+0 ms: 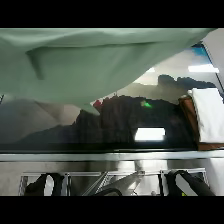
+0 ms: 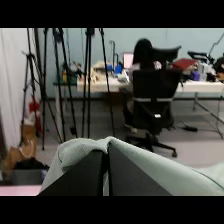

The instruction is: Fold the shirts.

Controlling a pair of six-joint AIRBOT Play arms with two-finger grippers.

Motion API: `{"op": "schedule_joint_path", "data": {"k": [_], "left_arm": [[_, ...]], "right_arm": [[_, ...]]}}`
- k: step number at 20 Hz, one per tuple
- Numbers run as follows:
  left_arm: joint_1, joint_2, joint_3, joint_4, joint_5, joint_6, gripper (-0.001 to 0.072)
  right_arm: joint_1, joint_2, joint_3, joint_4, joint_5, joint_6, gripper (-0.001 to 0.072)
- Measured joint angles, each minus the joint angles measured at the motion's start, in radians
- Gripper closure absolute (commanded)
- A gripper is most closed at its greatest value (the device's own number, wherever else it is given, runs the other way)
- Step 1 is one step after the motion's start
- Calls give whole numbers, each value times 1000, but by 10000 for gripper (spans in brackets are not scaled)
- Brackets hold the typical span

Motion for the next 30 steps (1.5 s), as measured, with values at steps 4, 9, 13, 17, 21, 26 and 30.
{"op": "schedule_joint_path", "data": {"k": [4, 9, 13, 17, 21, 26, 30], "left_arm": [[40, -89, 158, -17, -34, 8, 695], [29, -307, 70, -226, -50, 95, 695], [-116, -562, -74, -222, 18, 195, 694], [-317, -903, -106, -132, 180, 270, 695], [-434, -1207, 40, -92, 206, 290, 456], [-441, -1342, 211, -77, 105, 222, 16], [-317, -1252, 157, -72, -69, 159, 17]], "right_arm": [[-4, 9, 48, -12, -18, -21, 692], [-1, -216, 45, 31, 78, -7, 692], [42, -491, -13, 66, 121, 10, 691], [99, -785, -41, 77, 80, 18, 691], [131, -984, -48, 85, -32, 20, 564], [94, -1030, -45, 89, -94, 23, 302], [-29, -970, -47, 29, 62, 79, 369]]}}
